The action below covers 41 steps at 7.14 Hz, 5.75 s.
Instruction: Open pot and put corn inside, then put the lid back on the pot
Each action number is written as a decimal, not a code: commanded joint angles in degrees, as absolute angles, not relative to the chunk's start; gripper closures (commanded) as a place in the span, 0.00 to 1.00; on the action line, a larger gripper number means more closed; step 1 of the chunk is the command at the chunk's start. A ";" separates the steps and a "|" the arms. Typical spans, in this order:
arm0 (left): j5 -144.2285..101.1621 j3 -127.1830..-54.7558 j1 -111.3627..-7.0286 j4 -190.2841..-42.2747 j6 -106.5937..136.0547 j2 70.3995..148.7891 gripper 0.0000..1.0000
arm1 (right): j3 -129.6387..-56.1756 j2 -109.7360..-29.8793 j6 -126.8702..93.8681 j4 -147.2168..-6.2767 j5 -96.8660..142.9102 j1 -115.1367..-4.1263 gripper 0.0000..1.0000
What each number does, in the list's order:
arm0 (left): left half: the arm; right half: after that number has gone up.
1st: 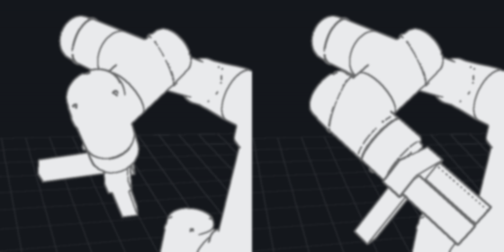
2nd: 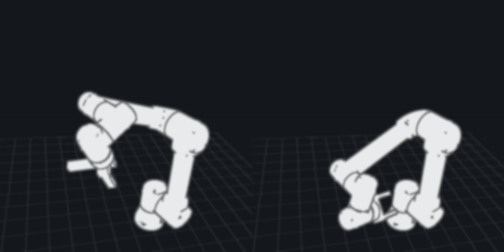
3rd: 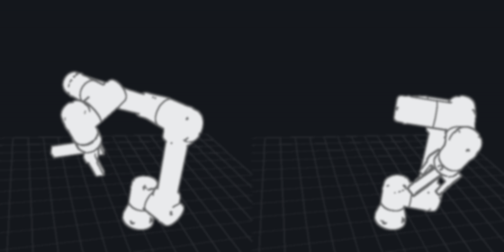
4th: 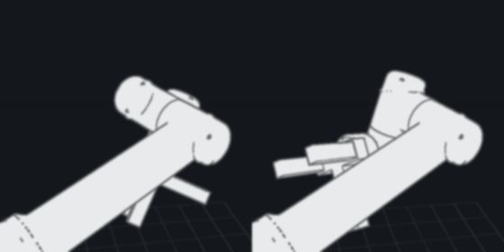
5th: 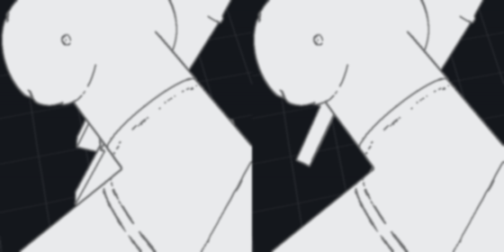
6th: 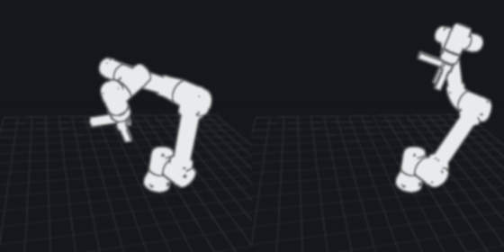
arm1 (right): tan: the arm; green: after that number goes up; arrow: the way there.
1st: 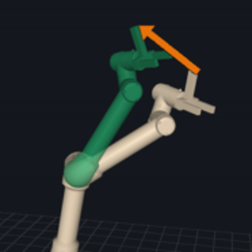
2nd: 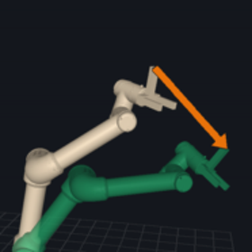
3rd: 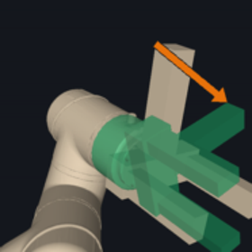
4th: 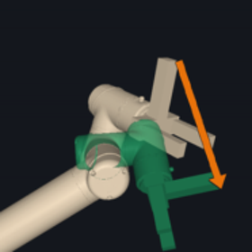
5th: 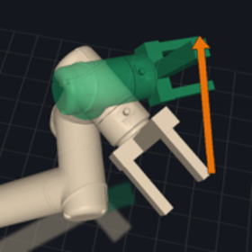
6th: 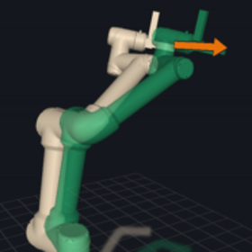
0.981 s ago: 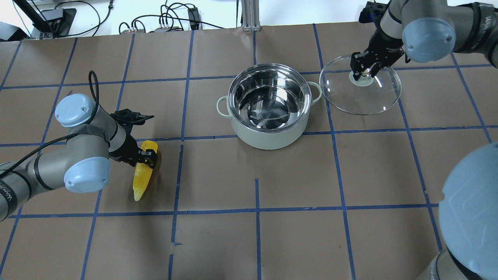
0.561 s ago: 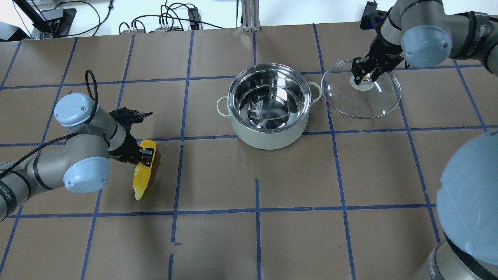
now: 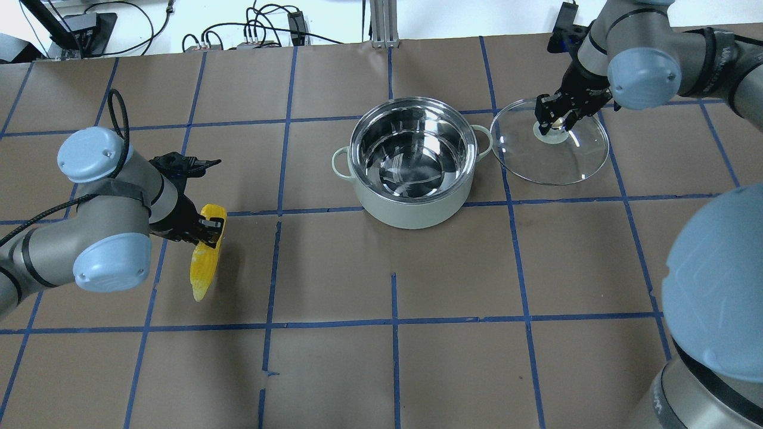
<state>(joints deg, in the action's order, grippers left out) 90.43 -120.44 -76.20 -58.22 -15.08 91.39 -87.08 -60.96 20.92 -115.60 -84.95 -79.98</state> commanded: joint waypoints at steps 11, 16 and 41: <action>92.15 -86.68 -108.54 -73.65 12.57 103.00 0.78 | -74.74 -68.29 17.05 -96.10 -85.17 -82.18 0.61; 89.48 -71.58 -109.07 -73.56 12.66 117.57 0.77 | -70.58 -70.83 15.12 -90.36 -83.23 -83.58 0.60; 88.42 -82.96 -87.89 -97.64 -2.98 95.27 0.00 | -86.66 -71.47 -8.95 -114.41 -87.80 -102.56 0.60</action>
